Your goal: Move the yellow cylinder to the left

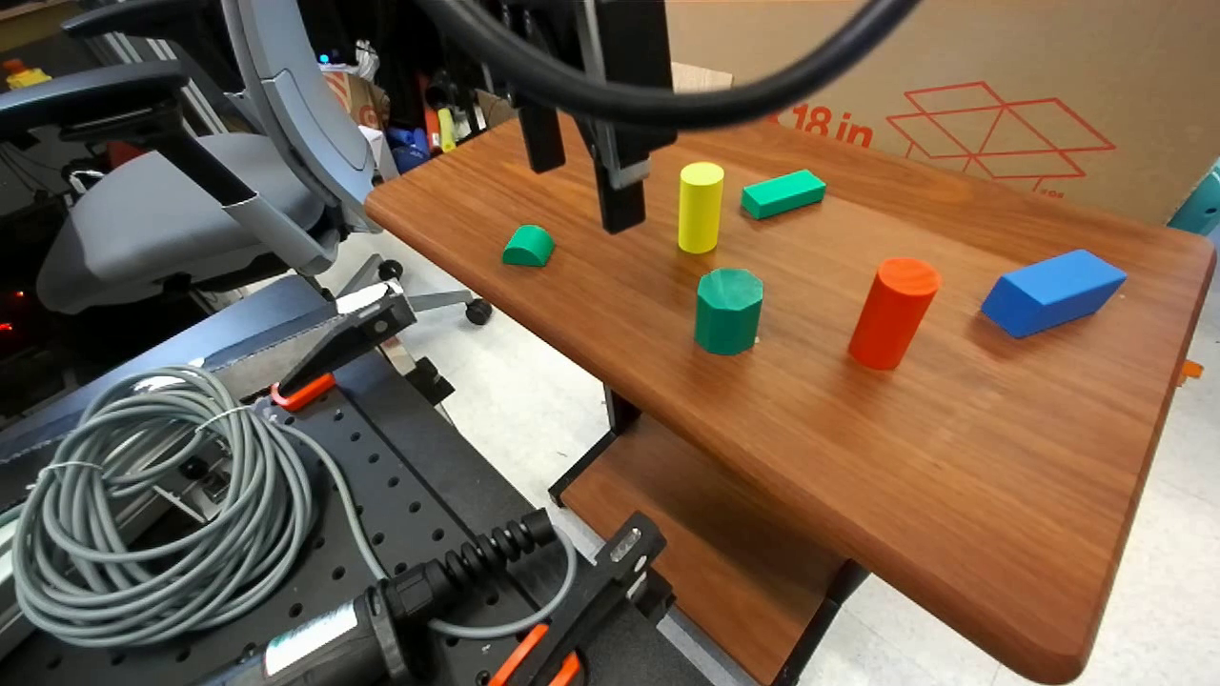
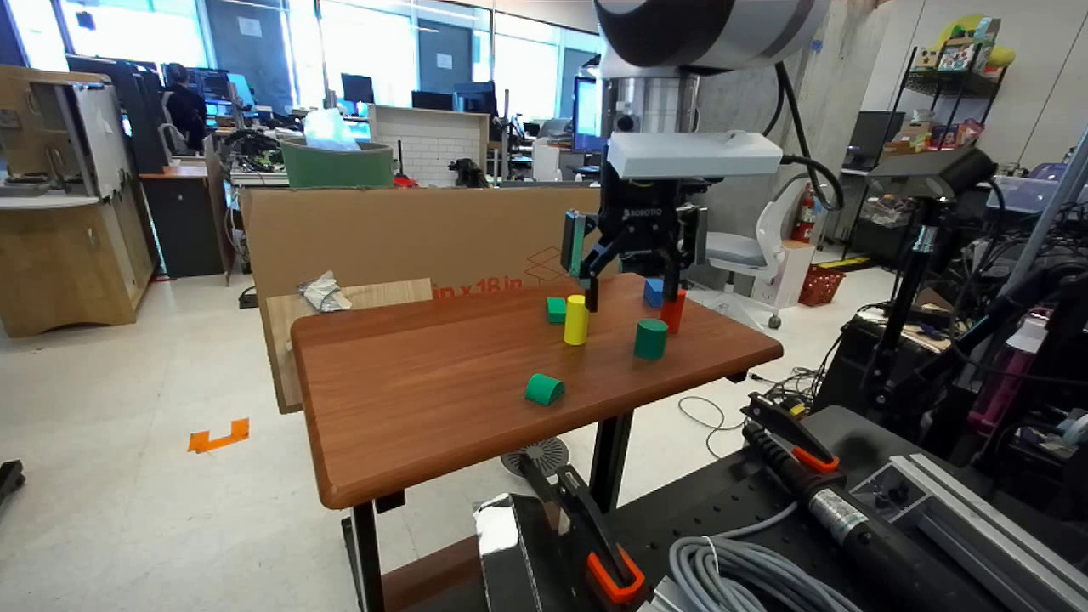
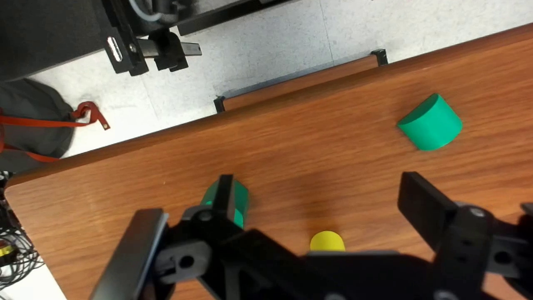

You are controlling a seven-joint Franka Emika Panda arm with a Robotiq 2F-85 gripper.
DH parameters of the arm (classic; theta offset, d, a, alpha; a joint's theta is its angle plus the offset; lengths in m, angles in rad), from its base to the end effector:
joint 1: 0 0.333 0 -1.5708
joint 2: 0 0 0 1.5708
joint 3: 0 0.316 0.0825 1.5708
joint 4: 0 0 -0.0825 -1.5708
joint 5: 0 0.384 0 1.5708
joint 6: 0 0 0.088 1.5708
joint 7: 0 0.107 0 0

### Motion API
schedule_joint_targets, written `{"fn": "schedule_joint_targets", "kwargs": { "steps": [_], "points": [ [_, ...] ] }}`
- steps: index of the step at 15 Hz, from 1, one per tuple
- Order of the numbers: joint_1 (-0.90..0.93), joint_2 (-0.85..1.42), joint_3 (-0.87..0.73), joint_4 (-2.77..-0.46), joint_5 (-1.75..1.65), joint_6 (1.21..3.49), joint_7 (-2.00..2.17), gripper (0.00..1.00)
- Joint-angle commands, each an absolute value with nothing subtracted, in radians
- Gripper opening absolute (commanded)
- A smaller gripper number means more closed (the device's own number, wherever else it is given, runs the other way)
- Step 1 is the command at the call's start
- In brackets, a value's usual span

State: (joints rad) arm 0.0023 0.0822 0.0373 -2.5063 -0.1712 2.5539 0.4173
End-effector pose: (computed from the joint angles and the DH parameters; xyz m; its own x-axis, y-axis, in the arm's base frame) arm 0.4637 0.0209 0.2477 0.9728 -0.2315 -0.0020 -0.2303 -0.9684 0.0955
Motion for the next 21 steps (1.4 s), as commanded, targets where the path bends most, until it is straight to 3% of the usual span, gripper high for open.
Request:
{"fn": "schedule_joint_targets", "kwargs": {
  "steps": [1, 17, 18, 20, 21],
  "points": [
    [0.021, 0.163, 0.001, -2.443, -0.216, 2.59, 0.447, 1.0],
    [0.059, 0.378, -0.048, -2.247, -0.167, 2.723, 0.304, 0.99],
    [0.059, 0.39, -0.048, -2.238, -0.164, 2.724, 0.297, 0.74],
    [0.061, 0.407, -0.049, -2.222, -0.161, 2.719, 0.287, 0.72],
    [0.06, 0.414, -0.048, -2.216, -0.157, 2.719, 0.284, 0.65]
  ]
}}
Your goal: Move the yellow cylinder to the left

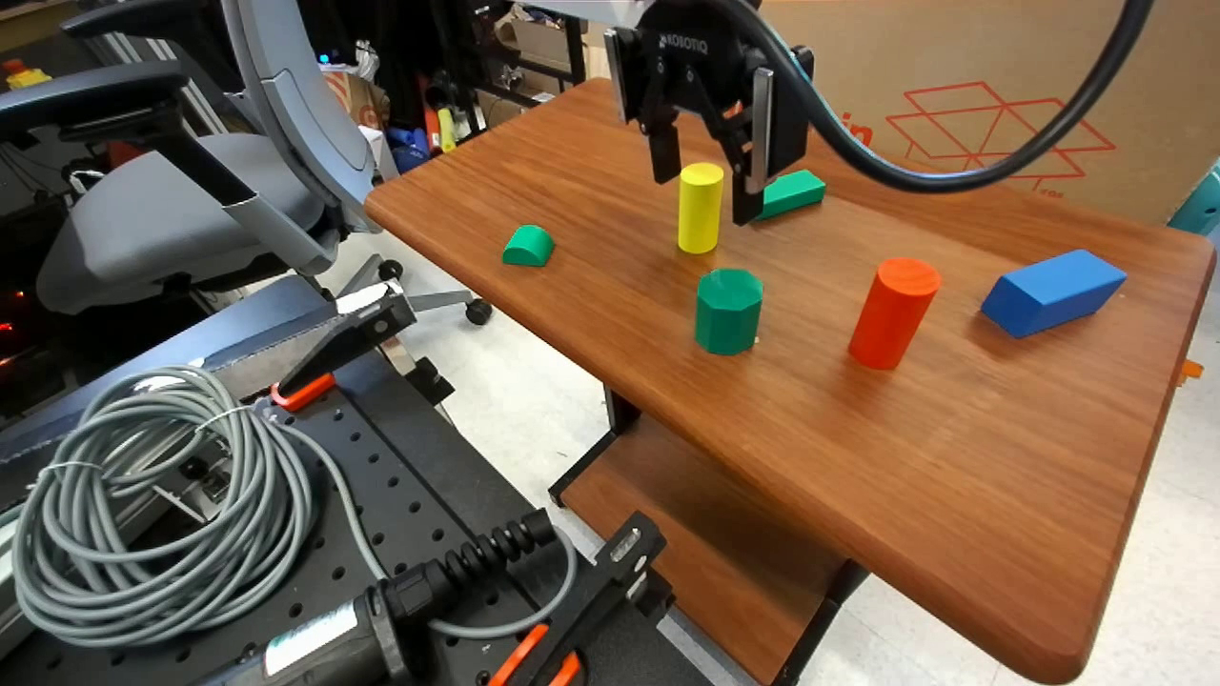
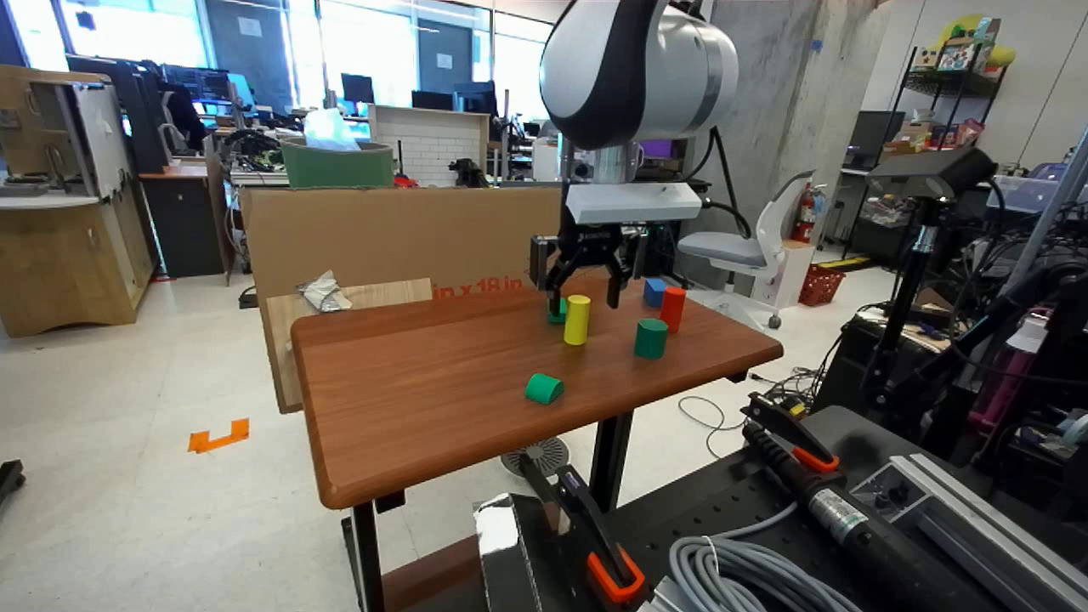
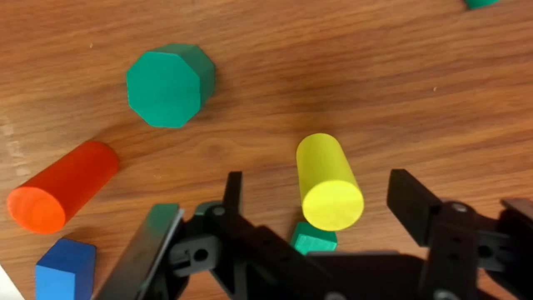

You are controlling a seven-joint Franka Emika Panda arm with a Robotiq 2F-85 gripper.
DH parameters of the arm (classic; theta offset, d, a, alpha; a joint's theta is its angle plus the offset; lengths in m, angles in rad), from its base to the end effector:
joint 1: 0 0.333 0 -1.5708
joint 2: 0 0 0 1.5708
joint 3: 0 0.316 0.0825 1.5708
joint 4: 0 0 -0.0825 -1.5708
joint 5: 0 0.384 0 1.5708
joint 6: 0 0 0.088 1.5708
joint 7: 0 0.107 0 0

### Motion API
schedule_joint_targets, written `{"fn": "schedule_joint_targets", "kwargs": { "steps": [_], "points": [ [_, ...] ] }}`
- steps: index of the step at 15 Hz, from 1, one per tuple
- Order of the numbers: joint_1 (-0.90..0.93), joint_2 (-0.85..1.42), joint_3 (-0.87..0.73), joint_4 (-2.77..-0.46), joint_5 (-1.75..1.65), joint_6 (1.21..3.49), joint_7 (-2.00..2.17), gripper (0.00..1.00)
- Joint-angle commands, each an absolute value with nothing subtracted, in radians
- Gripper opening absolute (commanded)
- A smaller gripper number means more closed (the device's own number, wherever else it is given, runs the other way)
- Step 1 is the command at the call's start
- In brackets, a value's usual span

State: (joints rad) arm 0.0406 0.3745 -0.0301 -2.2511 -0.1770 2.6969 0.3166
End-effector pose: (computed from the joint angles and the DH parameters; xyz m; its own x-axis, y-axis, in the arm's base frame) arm 0.5485 0.0114 0.2029 0.9858 -0.1420 0.0900 -0.1488 -0.9861 0.0734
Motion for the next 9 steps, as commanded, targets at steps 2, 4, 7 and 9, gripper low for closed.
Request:
{"fn": "schedule_joint_targets", "kwargs": {
  "steps": [2, 4, 7, 9],
  "points": [
    [0.054, 0.42, -0.042, -2.206, -0.141, 2.718, 0.269, 0.48],
    [0.053, 0.412, -0.043, -2.205, -0.142, 2.723, 0.259, 0.33],
    [0.026, 0.38, -0.01, -2.205, -0.081, 2.684, 0.206, 0.09],
    [0.036, 0.347, -0.015, -2.224, -0.055, 2.69, 0.213, 0.09]
  ]
}}
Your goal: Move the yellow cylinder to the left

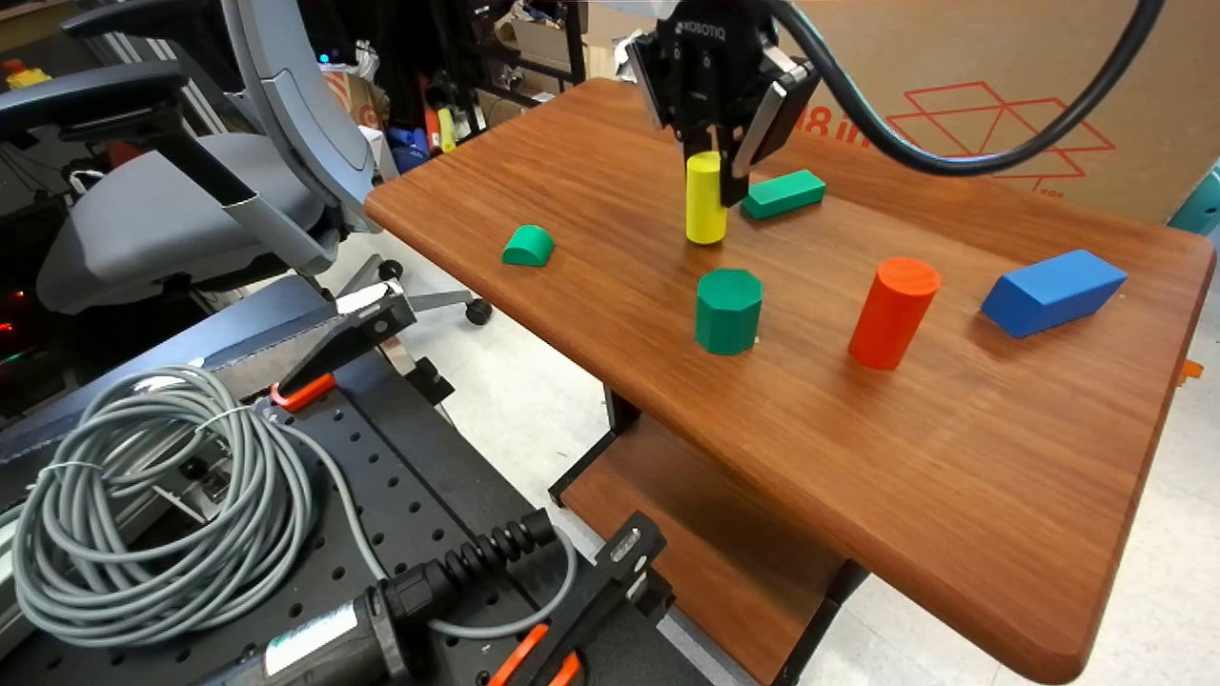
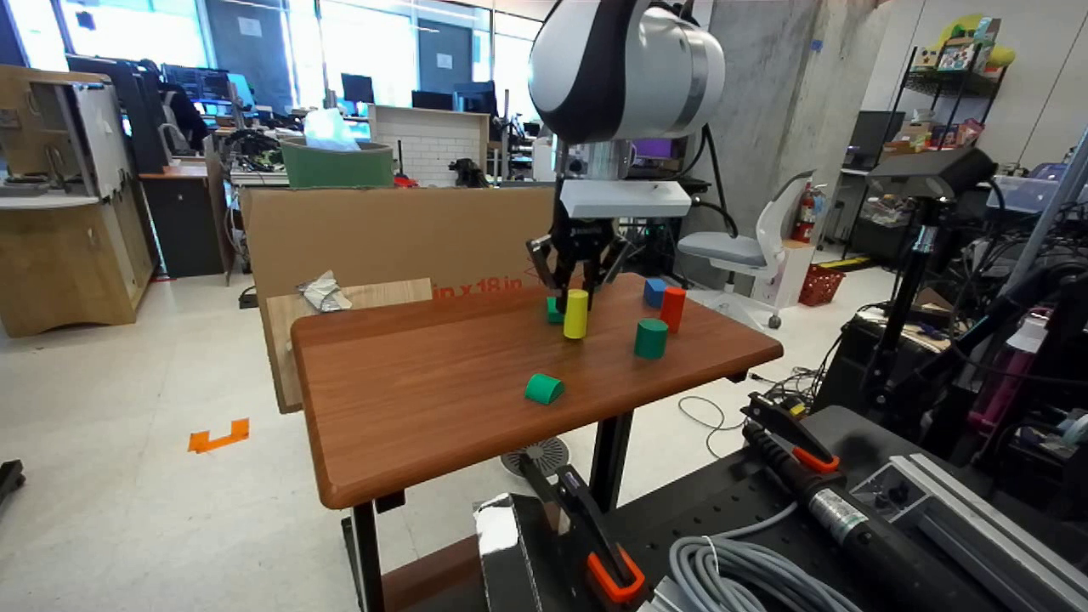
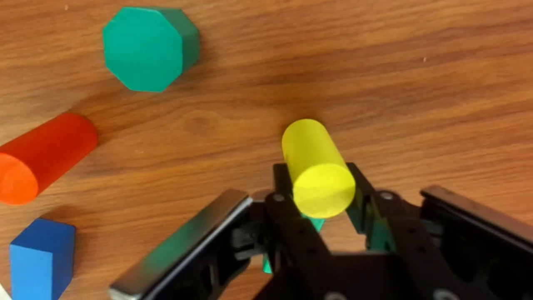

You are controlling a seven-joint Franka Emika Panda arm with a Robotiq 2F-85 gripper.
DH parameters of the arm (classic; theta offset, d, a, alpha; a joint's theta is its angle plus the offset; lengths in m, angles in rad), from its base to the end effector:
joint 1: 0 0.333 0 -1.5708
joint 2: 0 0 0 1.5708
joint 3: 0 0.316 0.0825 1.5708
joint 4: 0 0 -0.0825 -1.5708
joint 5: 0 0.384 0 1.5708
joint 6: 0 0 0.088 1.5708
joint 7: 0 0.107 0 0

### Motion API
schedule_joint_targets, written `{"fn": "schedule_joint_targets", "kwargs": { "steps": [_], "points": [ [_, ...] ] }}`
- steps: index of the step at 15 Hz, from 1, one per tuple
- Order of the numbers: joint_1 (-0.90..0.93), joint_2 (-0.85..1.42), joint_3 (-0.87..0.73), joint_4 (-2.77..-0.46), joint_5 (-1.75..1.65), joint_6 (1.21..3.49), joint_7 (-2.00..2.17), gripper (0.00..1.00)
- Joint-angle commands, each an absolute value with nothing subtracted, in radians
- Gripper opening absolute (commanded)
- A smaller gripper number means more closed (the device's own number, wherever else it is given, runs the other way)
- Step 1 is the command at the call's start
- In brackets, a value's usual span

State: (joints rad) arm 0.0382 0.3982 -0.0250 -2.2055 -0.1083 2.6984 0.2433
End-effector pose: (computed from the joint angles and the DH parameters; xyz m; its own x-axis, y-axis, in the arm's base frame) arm 0.5636 0.0110 0.2065 0.9862 -0.1288 0.1040 -0.1337 -0.9902 0.0412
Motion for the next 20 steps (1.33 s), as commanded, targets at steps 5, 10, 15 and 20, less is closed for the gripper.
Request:
{"fn": "schedule_joint_targets", "kwargs": {
  "steps": [5, 10, 15, 20],
  "points": [
    [0.061, 0.264, 0.034, -2.258, 0.044, 2.687, 0.24, 0.09],
    [0.141, 0.245, 0.078, -2.258, 0.047, 2.696, 0.315, 0.09],
    [0.223, 0.301, 0.086, -2.234, 0.007, 2.682, 0.381, 0.09],
    [0.291, 0.395, 0.057, -2.203, -0.045, 2.655, 0.429, 0.09]
  ]
}}
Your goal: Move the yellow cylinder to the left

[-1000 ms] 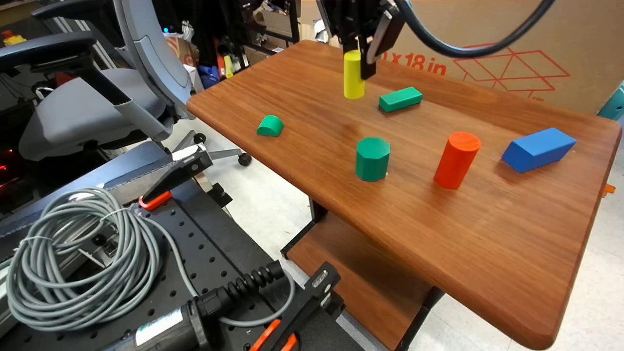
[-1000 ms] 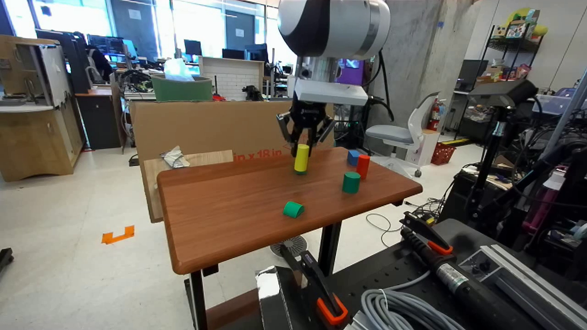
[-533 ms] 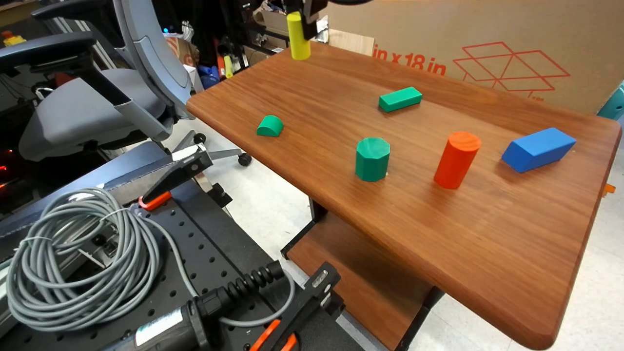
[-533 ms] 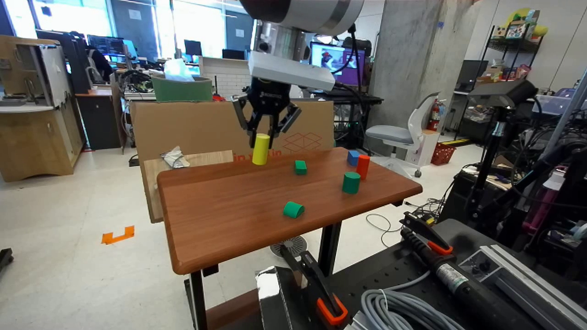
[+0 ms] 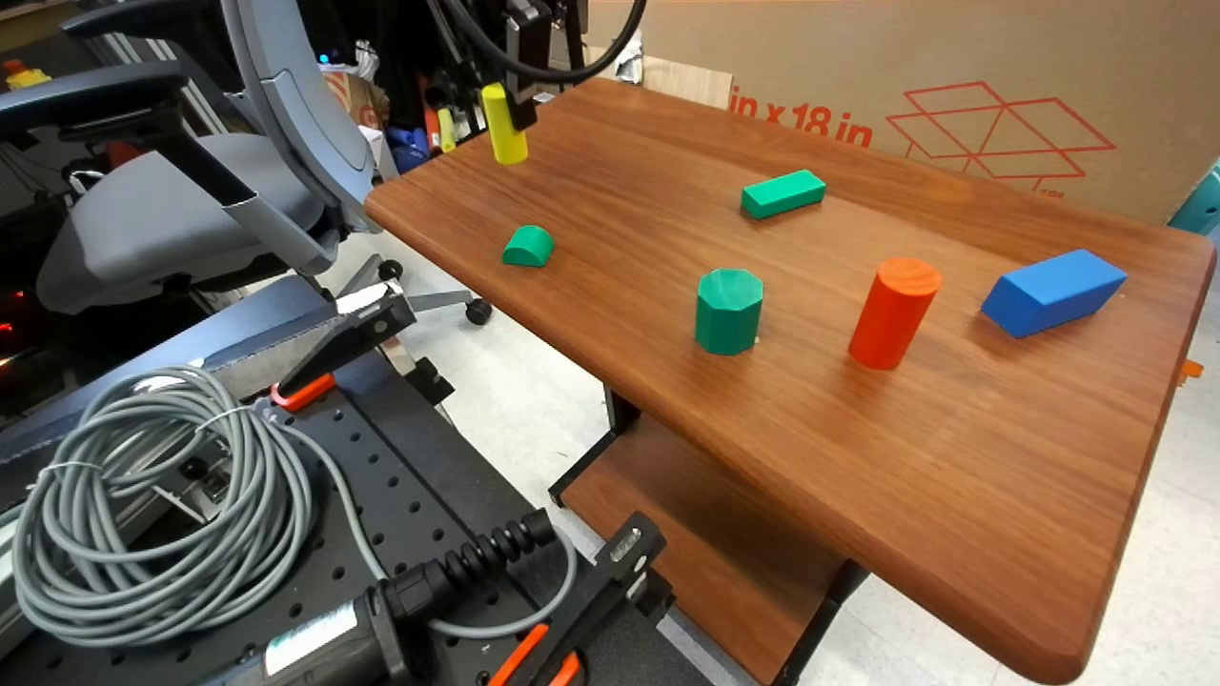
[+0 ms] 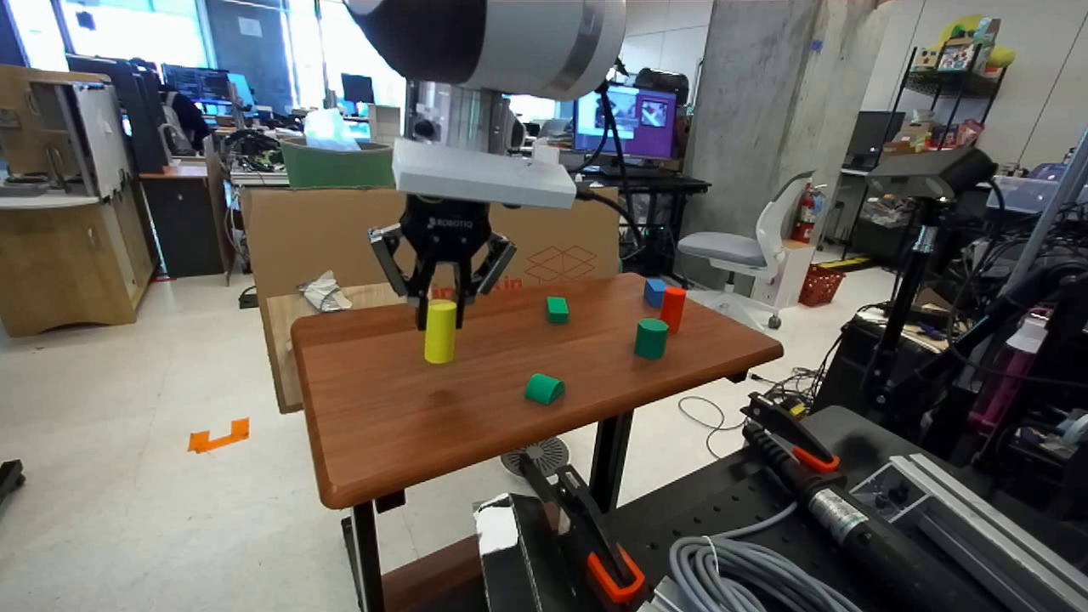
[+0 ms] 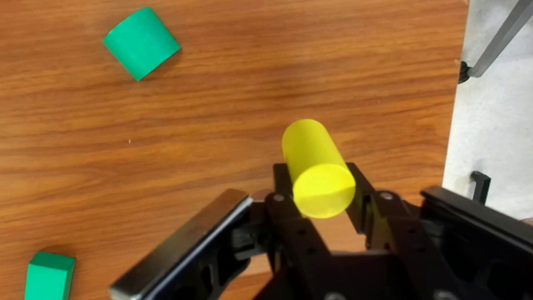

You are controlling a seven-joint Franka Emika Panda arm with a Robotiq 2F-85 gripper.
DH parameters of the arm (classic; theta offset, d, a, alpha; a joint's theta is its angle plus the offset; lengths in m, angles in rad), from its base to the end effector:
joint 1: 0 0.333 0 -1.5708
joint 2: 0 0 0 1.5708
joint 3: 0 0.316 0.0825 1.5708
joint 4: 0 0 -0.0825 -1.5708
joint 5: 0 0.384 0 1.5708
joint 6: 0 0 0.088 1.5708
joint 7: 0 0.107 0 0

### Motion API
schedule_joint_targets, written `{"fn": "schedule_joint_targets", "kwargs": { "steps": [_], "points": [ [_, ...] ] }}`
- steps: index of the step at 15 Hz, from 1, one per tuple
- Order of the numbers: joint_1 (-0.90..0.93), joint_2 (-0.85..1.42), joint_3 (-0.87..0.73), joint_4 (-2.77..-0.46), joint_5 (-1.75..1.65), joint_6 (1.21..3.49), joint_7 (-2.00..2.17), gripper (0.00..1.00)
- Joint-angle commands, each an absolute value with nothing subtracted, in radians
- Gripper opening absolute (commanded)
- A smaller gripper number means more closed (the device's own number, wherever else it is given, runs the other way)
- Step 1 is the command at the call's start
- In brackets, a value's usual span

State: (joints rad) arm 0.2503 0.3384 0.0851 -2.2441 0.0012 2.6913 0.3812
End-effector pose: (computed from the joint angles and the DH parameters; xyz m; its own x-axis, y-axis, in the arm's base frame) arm 0.5245 0.1832 0.2258 0.9943 -0.0560 0.0910 -0.0500 -0.9965 -0.0676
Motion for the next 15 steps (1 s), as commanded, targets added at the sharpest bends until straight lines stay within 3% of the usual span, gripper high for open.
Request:
{"fn": "schedule_joint_targets", "kwargs": {
  "steps": [1, 6, 7, 9, 13, 15],
  "points": [
    [0.299, 0.411, 0.053, -2.199, -0.053, 2.653, 0.433, 0.09],
    [0.333, 0.433, 0.03, -2.175, -0.089, 2.636, 0.457, 0.09],
    [0.336, 0.425, 0.027, -2.177, -0.095, 2.63, 0.459, 0.59],
    [0.335, 0.404, 0.023, -2.189, -0.103, 2.627, 0.461, 0.65],
    [0.307, 0.32, 0.02, -2.235, -0.089, 2.642, 0.443, 0.95],
    [0.285, 0.257, 0.015, -2.266, -0.082, 2.642, 0.434, 1.0]
  ]
}}
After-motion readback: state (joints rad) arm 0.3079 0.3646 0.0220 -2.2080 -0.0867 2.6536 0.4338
